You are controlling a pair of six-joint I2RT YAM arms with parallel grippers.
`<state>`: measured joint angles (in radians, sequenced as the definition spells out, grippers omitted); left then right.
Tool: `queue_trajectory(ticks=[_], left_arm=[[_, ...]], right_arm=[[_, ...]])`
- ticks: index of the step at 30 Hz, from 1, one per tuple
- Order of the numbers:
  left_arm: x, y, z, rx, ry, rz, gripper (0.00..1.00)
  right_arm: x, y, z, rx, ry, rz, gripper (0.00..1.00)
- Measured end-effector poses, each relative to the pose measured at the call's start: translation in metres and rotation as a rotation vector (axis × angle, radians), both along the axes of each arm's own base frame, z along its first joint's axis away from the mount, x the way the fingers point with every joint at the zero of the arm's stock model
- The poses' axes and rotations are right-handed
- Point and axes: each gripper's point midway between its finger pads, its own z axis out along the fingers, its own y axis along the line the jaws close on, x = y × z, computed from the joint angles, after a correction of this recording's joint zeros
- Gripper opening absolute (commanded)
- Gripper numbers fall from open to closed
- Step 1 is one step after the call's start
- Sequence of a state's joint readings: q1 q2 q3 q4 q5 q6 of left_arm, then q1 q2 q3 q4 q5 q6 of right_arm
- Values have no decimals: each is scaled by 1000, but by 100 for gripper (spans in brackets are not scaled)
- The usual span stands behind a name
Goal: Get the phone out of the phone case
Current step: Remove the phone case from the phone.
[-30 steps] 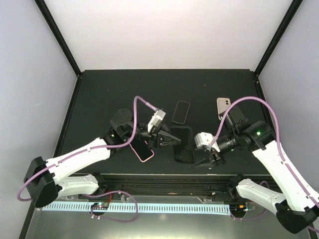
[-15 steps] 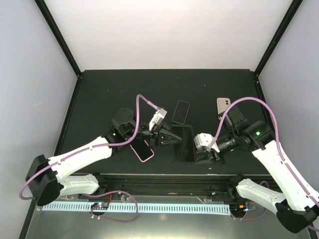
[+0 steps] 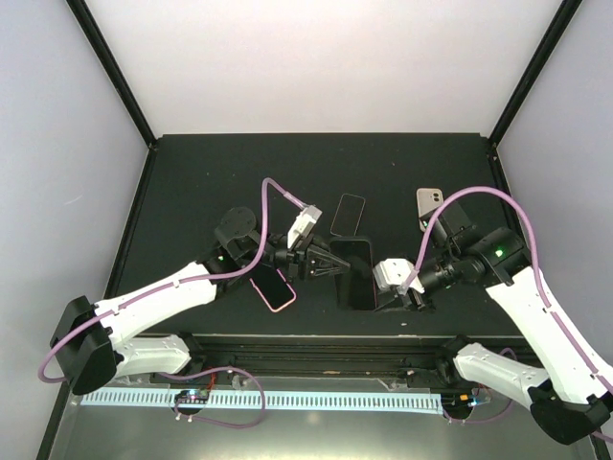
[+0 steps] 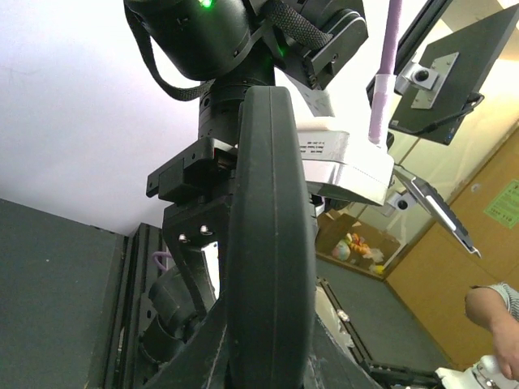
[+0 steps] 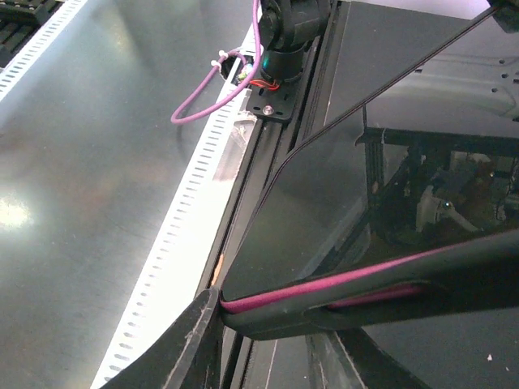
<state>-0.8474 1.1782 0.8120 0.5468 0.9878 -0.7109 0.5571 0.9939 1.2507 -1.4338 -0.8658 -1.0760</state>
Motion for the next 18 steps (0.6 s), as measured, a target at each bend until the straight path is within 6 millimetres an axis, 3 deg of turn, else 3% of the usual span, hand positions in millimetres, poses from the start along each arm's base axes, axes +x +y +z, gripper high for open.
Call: queue_trajectory(ticks=[10,18], left_arm=[[-3,-1,0,3,14,-9,2],[-12,-1,0,18,62,-48,2]], right_arm=[[-2,-1,-4,-3,-12,20,32],[15,-5,-18,-54,-145,22,30]])
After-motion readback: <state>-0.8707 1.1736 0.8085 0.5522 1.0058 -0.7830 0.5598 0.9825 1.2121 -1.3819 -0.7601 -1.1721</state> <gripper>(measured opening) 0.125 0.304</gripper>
